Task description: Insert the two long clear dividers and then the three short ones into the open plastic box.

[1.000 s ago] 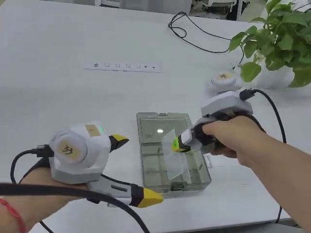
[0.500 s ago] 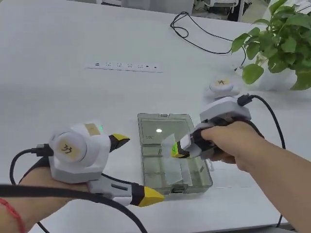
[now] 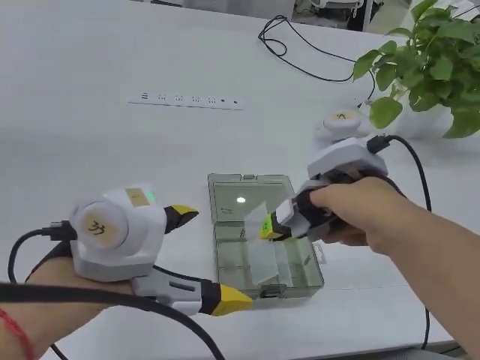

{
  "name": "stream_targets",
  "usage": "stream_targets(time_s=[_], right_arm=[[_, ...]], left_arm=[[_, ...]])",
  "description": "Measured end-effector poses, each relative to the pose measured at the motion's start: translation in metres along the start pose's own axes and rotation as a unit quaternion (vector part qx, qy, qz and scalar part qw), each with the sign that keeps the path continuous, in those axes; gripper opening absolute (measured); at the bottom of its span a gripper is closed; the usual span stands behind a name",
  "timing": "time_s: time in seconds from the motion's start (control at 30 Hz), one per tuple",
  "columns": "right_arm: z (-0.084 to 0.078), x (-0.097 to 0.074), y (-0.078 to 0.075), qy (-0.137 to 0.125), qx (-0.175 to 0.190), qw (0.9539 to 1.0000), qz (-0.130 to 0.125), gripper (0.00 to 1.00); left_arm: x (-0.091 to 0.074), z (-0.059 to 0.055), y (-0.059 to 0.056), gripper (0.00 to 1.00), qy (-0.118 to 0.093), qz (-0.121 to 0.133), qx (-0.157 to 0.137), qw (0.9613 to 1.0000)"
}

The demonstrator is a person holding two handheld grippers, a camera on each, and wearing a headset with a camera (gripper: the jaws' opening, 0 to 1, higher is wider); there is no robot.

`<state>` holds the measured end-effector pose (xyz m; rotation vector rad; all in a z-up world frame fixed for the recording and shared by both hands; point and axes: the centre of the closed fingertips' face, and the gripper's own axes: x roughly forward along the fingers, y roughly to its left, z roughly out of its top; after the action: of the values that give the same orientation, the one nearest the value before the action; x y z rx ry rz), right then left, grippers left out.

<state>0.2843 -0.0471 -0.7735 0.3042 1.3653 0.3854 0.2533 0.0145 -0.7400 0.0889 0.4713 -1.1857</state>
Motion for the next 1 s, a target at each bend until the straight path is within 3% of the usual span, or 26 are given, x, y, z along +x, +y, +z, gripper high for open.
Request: stream_targets(time_s=[1.0], right_arm=[[-0.007,0.016,-0.011,0.010,0.006,0.9998,-0.018,0.06]], left_arm=[[0.001,-0.006,-0.002,0.95,-0.002,0.000,-0.012,0.9999]])
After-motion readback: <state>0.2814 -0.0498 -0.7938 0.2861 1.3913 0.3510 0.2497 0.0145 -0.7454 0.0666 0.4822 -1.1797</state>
